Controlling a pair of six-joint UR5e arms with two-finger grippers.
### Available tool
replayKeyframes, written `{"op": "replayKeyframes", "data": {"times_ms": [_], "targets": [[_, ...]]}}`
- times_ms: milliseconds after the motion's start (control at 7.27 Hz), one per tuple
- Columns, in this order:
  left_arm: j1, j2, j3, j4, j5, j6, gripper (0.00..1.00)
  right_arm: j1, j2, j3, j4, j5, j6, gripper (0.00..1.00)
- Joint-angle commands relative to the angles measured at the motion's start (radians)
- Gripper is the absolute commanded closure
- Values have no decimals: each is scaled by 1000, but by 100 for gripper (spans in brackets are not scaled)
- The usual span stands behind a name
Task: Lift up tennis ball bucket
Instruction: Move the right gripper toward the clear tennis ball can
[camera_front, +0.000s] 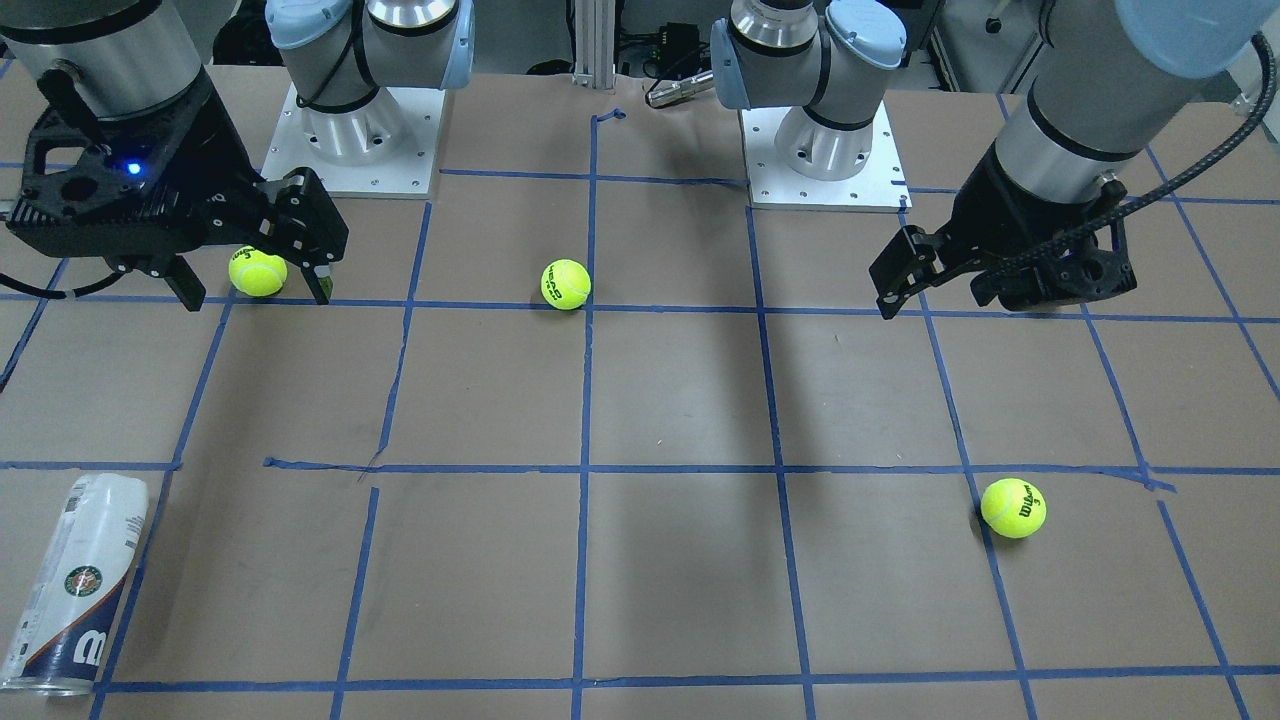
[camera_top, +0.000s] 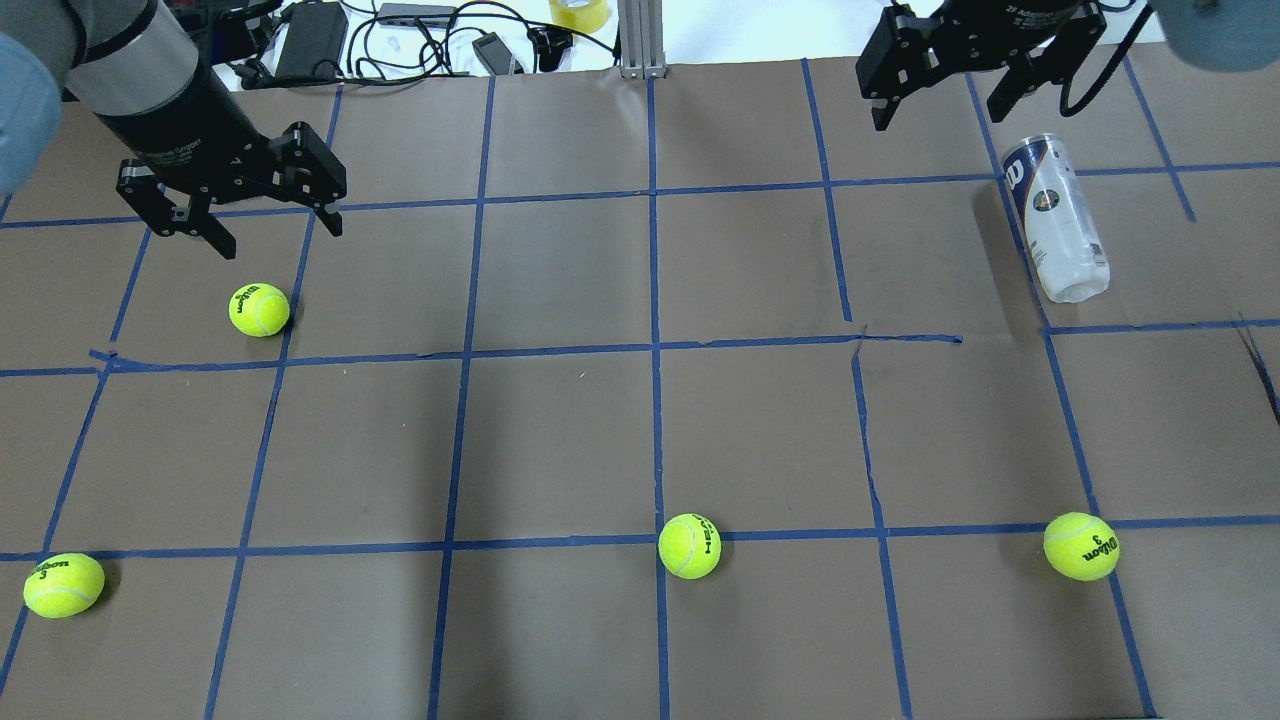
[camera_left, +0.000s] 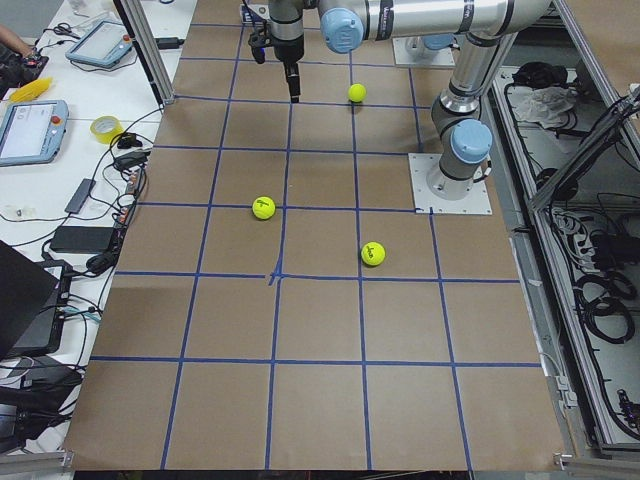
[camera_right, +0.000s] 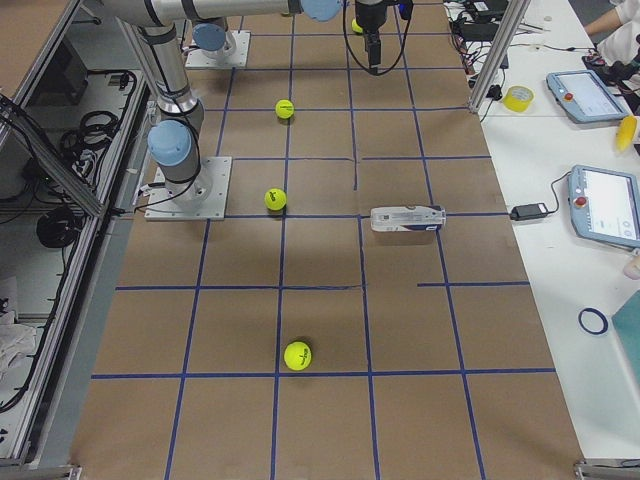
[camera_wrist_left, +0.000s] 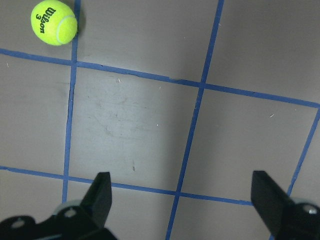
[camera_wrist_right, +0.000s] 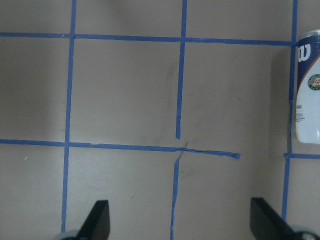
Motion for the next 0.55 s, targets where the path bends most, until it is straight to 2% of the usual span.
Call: {"op": "replayKeyframes", "data": {"times_ms": [0,138,413], "targets": [[-3,49,-3,-17,5,1,0,2,8,4,1,-3,8,0],[-13,60,-6,-23,6,1,0,-1,17,6,-13,12,2,0],[-21,69,-10,-42,11,0,0,-1,19,8,-36,-13,-1,0]]}}
